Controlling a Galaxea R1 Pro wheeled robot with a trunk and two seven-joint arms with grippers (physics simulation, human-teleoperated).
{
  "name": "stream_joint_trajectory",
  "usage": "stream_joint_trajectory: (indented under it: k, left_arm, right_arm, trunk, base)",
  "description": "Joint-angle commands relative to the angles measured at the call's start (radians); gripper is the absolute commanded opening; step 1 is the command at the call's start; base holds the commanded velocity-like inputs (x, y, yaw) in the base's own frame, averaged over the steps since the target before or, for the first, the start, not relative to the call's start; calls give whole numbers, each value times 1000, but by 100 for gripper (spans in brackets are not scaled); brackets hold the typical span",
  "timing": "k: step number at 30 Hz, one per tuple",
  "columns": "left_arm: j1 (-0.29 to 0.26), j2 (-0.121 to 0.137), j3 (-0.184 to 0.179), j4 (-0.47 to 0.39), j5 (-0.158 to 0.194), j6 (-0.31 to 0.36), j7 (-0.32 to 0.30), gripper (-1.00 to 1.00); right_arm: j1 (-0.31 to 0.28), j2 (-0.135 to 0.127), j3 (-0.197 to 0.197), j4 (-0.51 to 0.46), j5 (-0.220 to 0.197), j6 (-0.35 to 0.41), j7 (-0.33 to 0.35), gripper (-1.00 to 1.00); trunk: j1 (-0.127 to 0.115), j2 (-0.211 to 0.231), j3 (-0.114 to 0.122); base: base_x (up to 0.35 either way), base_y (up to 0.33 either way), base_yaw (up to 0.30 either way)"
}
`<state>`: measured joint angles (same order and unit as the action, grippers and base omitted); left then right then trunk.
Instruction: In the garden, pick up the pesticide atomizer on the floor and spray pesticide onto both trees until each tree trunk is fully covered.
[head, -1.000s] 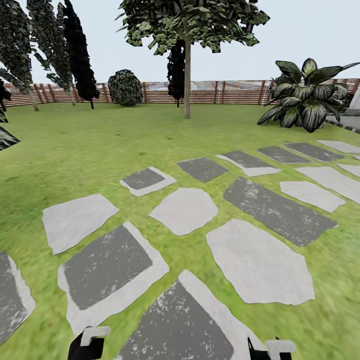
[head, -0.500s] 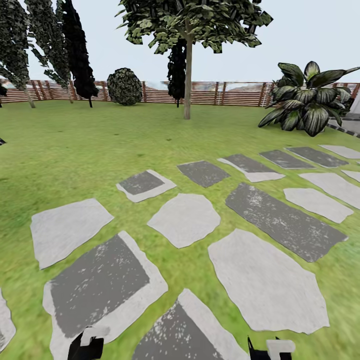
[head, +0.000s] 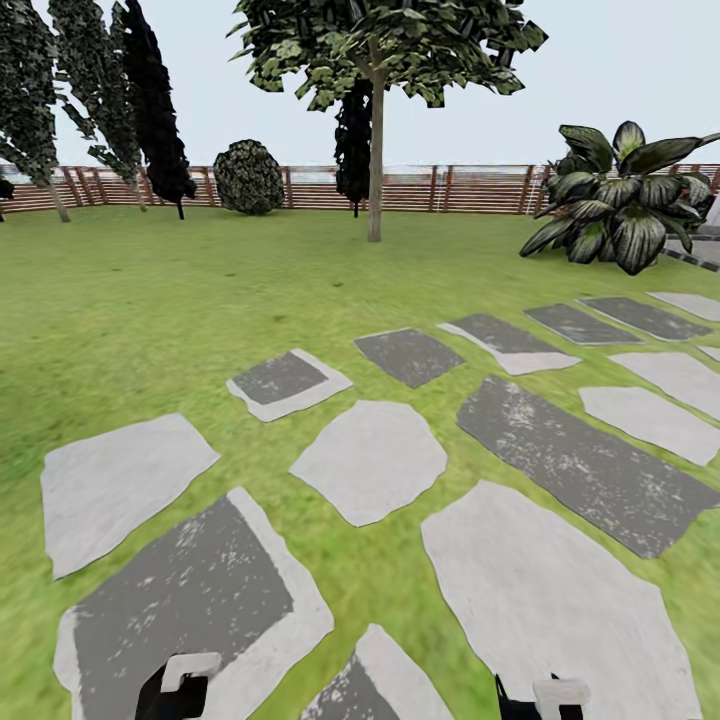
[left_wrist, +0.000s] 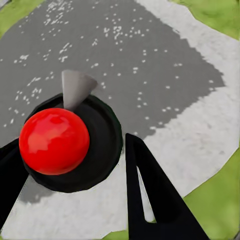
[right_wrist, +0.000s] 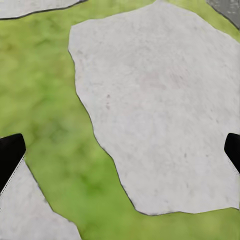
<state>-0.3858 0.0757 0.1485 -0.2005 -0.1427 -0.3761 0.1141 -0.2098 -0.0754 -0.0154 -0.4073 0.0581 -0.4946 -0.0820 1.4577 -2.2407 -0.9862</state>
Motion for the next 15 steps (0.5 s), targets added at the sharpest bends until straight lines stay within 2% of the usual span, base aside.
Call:
stream_joint_trajectory:
  k: [1,15]
  left_arm:
    - [-1,0,5,1,-11,-3,4,-100]
    - [-1,0,5,1,-11,-4,4,-100]
  right_arm:
    - [0,0,-1,1,6,-2,-4,100]
    - [0,0,-1,1,6,-2,-4,100]
  trunk:
    - [0,0,-1]
    - [0,0,-1]
  base:
    - [339,0,0]
    - [339,0,0]
